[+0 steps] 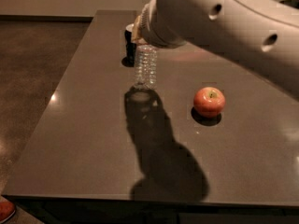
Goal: Place water bottle upright
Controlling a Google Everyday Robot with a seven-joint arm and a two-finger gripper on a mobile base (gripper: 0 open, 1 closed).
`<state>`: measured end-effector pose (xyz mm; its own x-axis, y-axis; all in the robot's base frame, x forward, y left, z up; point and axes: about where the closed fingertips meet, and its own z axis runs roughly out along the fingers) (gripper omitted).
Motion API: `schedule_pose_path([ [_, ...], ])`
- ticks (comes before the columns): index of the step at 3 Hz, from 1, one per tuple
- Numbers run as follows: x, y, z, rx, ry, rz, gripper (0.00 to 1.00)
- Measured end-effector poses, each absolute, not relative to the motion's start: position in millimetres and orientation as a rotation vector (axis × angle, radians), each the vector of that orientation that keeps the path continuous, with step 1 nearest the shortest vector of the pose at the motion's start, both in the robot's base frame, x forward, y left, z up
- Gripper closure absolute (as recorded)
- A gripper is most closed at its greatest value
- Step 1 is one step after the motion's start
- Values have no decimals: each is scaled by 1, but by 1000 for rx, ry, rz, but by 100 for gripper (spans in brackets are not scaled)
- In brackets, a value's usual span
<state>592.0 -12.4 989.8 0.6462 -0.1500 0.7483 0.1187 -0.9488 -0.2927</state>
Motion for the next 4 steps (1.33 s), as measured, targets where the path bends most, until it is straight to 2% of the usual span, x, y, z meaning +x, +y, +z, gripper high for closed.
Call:
schedule_pose_path([
  [2, 594, -22, 996, -2352, -161, -1425, 100],
  [4, 586, 35, 1020, -2087, -299, -1456, 100],
])
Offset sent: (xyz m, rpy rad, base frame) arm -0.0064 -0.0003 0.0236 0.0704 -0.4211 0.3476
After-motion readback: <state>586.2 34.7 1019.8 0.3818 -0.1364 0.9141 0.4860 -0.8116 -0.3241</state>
